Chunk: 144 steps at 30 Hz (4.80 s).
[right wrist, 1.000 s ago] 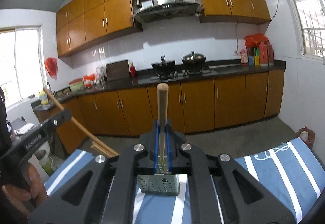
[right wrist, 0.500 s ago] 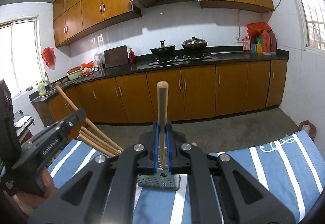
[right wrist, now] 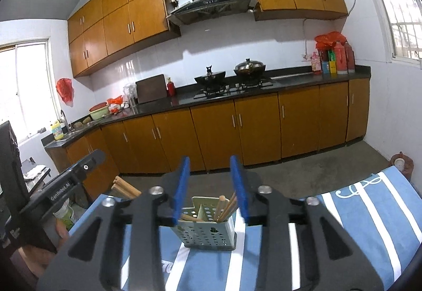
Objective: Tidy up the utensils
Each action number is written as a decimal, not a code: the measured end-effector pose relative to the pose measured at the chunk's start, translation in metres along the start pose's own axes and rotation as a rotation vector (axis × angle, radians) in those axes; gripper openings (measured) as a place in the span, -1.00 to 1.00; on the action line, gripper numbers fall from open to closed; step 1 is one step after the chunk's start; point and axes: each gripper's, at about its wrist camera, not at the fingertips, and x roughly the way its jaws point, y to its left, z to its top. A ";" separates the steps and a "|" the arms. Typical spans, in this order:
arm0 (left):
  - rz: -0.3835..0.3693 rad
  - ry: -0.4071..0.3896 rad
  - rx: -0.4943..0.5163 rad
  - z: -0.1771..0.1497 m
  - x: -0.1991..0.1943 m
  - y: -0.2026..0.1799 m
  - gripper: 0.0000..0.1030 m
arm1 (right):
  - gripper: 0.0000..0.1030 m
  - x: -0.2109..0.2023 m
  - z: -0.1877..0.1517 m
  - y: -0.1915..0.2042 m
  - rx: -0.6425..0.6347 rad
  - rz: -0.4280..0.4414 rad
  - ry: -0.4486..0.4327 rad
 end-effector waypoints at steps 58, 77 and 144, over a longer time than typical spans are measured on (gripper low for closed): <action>0.206 0.085 0.157 -0.203 -0.192 0.006 0.96 | 0.92 -0.174 -0.233 0.037 -0.158 -0.202 0.039; 0.208 0.145 0.168 -0.220 -0.187 0.005 0.96 | 0.92 -0.162 -0.248 0.027 -0.133 -0.236 0.096; 0.202 0.157 0.158 -0.223 -0.186 0.003 0.96 | 0.92 -0.162 -0.251 0.025 -0.123 -0.230 0.102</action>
